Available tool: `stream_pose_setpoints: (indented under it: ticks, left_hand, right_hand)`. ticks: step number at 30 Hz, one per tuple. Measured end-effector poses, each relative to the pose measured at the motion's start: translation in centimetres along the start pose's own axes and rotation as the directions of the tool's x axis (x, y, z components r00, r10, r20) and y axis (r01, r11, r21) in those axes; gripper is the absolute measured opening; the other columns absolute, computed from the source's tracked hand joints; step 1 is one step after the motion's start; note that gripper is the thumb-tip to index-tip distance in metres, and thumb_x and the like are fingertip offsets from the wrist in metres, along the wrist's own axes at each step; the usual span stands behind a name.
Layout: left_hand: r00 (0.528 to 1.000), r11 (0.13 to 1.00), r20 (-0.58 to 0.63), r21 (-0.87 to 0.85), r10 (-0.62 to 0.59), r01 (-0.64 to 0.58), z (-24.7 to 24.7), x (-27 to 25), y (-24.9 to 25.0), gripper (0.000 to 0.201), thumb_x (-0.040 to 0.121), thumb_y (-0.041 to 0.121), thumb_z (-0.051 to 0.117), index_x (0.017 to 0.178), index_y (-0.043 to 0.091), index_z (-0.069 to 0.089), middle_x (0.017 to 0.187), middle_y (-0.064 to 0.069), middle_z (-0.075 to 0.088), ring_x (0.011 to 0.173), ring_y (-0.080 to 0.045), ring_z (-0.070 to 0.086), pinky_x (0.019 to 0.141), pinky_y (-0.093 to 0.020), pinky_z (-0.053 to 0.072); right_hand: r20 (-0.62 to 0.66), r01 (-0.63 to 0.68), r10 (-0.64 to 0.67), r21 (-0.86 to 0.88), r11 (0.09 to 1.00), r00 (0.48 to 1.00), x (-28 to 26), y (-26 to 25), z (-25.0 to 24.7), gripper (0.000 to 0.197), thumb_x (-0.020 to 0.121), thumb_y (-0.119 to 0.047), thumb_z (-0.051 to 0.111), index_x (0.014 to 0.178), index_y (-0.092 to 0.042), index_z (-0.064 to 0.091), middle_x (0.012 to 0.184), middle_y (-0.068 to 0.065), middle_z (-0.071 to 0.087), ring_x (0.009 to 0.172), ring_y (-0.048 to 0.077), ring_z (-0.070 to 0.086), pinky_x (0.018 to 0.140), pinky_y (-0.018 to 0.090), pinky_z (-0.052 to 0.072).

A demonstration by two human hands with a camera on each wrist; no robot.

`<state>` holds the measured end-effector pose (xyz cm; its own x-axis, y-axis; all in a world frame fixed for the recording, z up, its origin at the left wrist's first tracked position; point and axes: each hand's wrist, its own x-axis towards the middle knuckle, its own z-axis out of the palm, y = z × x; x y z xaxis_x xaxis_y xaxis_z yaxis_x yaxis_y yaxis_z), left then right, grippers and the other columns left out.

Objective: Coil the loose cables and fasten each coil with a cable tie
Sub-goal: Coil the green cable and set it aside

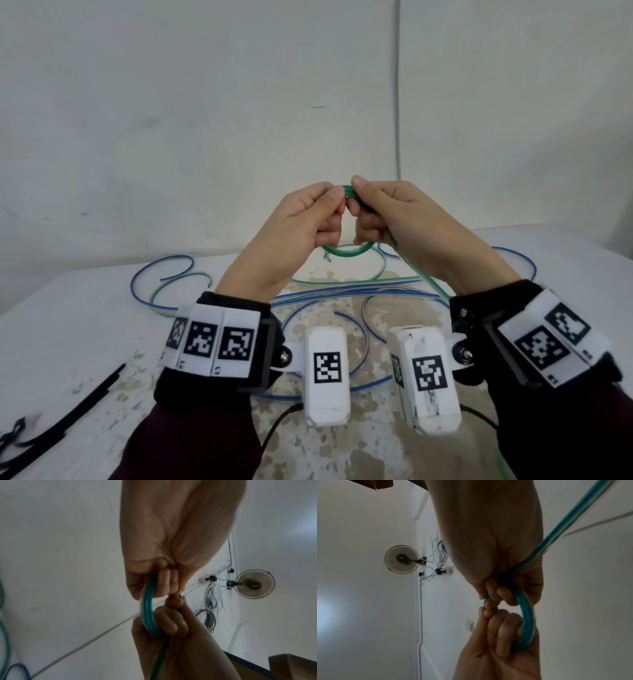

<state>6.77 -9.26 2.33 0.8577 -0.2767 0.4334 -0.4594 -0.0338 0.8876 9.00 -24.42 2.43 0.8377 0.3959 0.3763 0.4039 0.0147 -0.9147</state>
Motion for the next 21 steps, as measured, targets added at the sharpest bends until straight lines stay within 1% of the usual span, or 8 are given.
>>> stream_pose_setpoints:
  ticks: [2, 4, 7, 9, 11, 14, 17, 21]
  left_hand:
    - [0.995, 1.000, -0.094, -0.025, 0.009, -0.012, 0.5, 0.2, -0.1, 0.034, 0.104, 0.016, 0.033, 0.073, 0.010, 0.045, 0.067, -0.011, 0.030, 0.050, -0.008, 0.022, 0.059, -0.029, 0.018]
    - [0.988, 0.993, -0.151, -0.116, -0.015, -0.002, 0.7, 0.5, -0.2, 0.033, 0.103, 0.017, 0.033, 0.073, 0.010, 0.042, 0.055, 0.003, 0.028, 0.046, -0.007, 0.024, 0.058, -0.028, 0.020]
    - [0.991, 0.978, -0.074, -0.185, -0.112, 0.097, 0.6, 0.6, 0.0, 0.034, 0.101, 0.019, 0.032, 0.069, 0.011, 0.039, 0.051, 0.003, 0.030, 0.045, -0.013, 0.032, 0.054, -0.025, 0.029]
    - [0.988, 0.980, 0.019, -0.125, -0.154, 0.155, 0.4, 0.4, 0.1, 0.034, 0.101, 0.023, 0.032, 0.071, 0.009, 0.041, 0.049, 0.002, 0.036, 0.047, -0.018, 0.040, 0.054, -0.024, 0.039]
    - [0.989, 0.984, 0.054, -0.107, -0.136, 0.141, 0.3, 0.2, 0.1, 0.034, 0.102, 0.024, 0.033, 0.073, 0.008, 0.042, 0.050, 0.004, 0.039, 0.048, -0.016, 0.041, 0.059, -0.023, 0.042]
    - [0.997, 0.970, -0.002, -0.229, -0.081, 0.078, 0.3, 0.3, 0.0, 0.038, 0.103, 0.022, 0.032, 0.068, 0.010, 0.041, 0.057, 0.000, 0.031, 0.048, -0.011, 0.035, 0.058, -0.019, 0.038]
    - [0.990, 0.944, -0.079, -0.316, -0.119, 0.089, 0.0, 0.6, 0.1, 0.040, 0.103, 0.024, 0.030, 0.066, 0.012, 0.040, 0.050, 0.006, 0.026, 0.043, -0.009, 0.026, 0.061, -0.025, 0.030]
    - [0.981, 0.959, 0.018, -0.206, -0.195, 0.194, -0.6, 0.3, 0.5, 0.043, 0.101, 0.032, 0.034, 0.065, 0.010, 0.042, 0.046, 0.004, 0.029, 0.042, -0.014, 0.030, 0.057, -0.027, 0.031]
  right_hand:
    - [0.037, -0.052, 0.048, 0.116, 0.992, 0.998, 0.0, 0.2, -0.3, 0.041, 0.103, -0.028, 0.031, 0.077, -0.009, 0.055, 0.048, -0.005, 0.042, 0.052, 0.014, 0.048, 0.074, 0.029, 0.049]
    - [0.081, -0.103, 0.089, 0.193, 0.976, 0.993, -0.1, 0.3, -0.9, 0.041, 0.104, -0.027, 0.029, 0.081, -0.009, 0.058, 0.052, -0.002, 0.047, 0.059, 0.015, 0.055, 0.078, 0.027, 0.052]
    - [0.089, -0.088, 0.072, 0.195, 0.977, 0.993, -0.2, 0.3, -1.2, 0.038, 0.104, -0.027, 0.030, 0.077, -0.010, 0.051, 0.051, -0.006, 0.032, 0.052, 0.011, 0.041, 0.067, 0.023, 0.046]
    - [0.082, -0.047, 0.040, 0.092, 0.995, 0.996, -0.1, 0.4, -1.1, 0.037, 0.103, -0.027, 0.033, 0.074, -0.011, 0.049, 0.051, -0.007, 0.027, 0.048, 0.011, 0.031, 0.063, 0.025, 0.036]
    - [0.071, -0.016, 0.015, 0.008, 1.000, 0.997, 0.0, 0.4, -0.9, 0.037, 0.102, -0.027, 0.036, 0.071, -0.012, 0.050, 0.051, -0.006, 0.027, 0.046, 0.011, 0.029, 0.062, 0.026, 0.035]
    - [0.028, 0.001, -0.003, 0.067, 0.998, 1.000, 0.1, 0.3, -0.4, 0.040, 0.103, -0.028, 0.035, 0.074, -0.010, 0.055, 0.050, -0.003, 0.039, 0.050, 0.012, 0.043, 0.065, 0.024, 0.042]
    - [0.061, -0.046, 0.037, 0.153, 0.987, 0.997, 0.0, 0.1, -0.4, 0.042, 0.104, -0.027, 0.029, 0.080, -0.007, 0.058, 0.057, 0.002, 0.055, 0.061, 0.014, 0.060, 0.068, 0.020, 0.051]
    - [0.127, -0.068, 0.053, 0.110, 0.992, 0.990, -0.3, 0.1, -0.5, 0.038, 0.103, -0.026, 0.032, 0.074, -0.010, 0.052, 0.047, -0.006, 0.036, 0.053, 0.013, 0.048, 0.065, 0.020, 0.046]
